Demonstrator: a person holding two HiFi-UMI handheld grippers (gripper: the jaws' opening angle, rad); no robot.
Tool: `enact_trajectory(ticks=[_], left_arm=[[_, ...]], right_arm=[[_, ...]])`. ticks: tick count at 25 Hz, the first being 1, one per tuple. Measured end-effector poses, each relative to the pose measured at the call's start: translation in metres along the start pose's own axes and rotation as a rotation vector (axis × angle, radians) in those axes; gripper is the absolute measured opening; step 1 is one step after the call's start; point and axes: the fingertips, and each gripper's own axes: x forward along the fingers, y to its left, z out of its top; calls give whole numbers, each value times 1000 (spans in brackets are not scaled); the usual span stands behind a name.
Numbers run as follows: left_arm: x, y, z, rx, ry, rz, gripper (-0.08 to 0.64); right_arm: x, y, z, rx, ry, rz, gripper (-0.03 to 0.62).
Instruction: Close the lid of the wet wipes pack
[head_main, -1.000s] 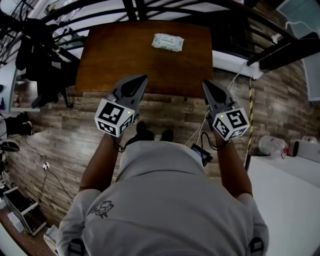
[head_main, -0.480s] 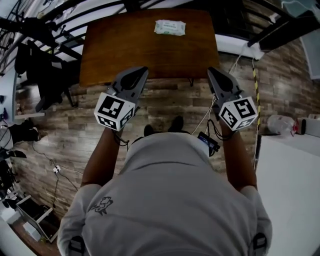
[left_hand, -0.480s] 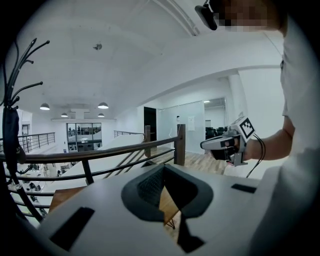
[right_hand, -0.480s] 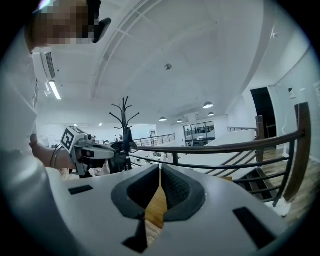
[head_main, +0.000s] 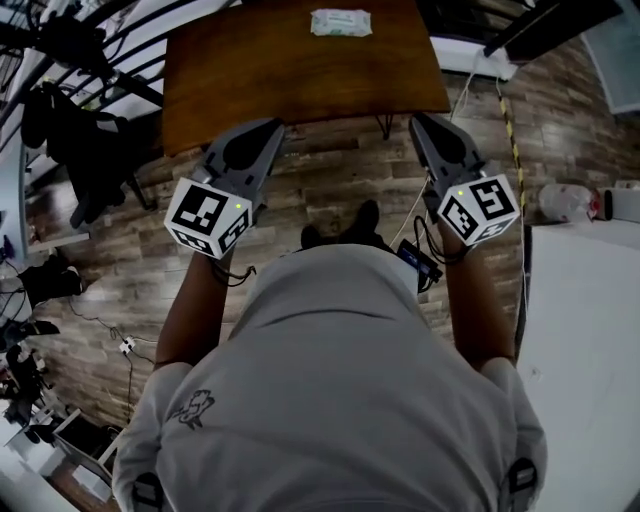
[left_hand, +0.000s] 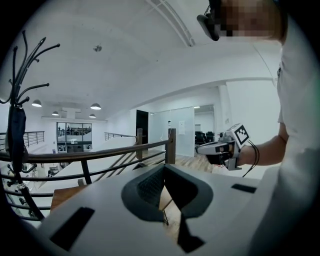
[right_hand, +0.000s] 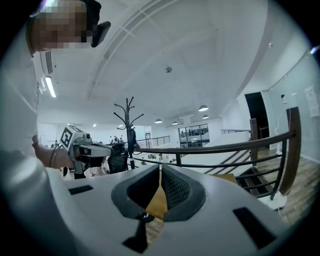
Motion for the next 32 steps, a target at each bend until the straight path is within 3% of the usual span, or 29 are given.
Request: enact_trajectory(ticks=[11,19,32], left_arm=[[-53,-3,-13,3,-21,-38,14],[-52,-24,-10,11,-24,-22,14],[-46,-112,-19,-22,-3,33,14]], right_arm=[[-13,54,-14,-13,13,-16,40],[-40,53,-11,-50,22,18,40],[-139,23,-30,-24,44,55,40]])
